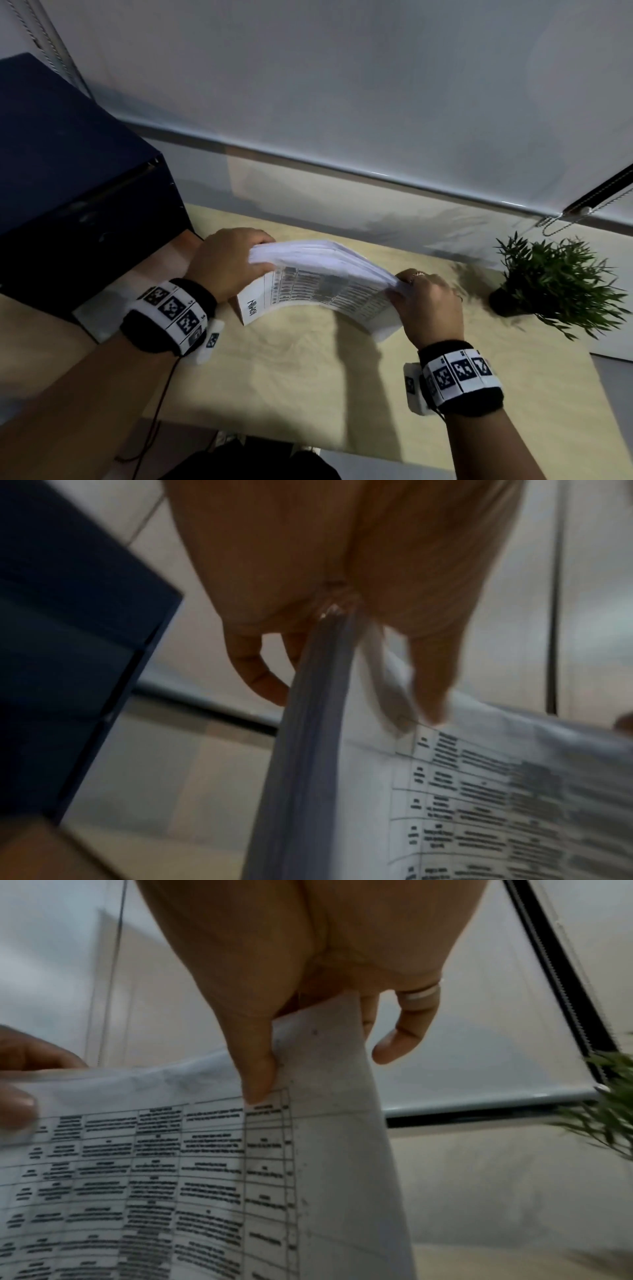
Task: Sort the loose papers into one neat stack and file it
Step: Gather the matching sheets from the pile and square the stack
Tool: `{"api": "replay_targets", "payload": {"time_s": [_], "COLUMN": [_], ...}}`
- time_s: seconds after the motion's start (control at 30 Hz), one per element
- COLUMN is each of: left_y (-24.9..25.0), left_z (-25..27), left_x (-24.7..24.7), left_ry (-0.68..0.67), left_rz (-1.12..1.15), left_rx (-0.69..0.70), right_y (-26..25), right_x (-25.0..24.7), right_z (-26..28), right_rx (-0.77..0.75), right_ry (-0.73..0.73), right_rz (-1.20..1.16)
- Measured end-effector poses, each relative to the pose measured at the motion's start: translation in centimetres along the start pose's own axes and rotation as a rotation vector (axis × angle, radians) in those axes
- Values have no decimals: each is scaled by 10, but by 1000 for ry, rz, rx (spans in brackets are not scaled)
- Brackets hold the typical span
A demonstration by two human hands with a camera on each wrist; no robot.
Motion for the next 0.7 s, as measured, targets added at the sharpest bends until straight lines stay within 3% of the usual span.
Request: {"api": "replay_targets", "payload": {"time_s": [0.13,0.37,0.7], "left_y": [13,11,21], "left_z": [-1,3,-11], "left_x": [-14,14,19], "left_ry": [19,-156,-167], "left_rz": [-199,-523,-593], "left_rx": [92,124,157], "right_y": [0,-11,-22], "right_x": [-17,-8,-1], "right_z": [-6,8,6], "right_rx": [48,10,-82], "right_ry": [-81,-238,-164], "right_rz": [13,76,322]}}
Point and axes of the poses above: each hand's wrist, its own z-axis away from the middle knuckle, its own x-axis out of the palm, y = z × x, the point moved 2 cm from there along -z, towards the middle knuckle, and after that the axes turned 1 degree about y, right-handed, at the moved point
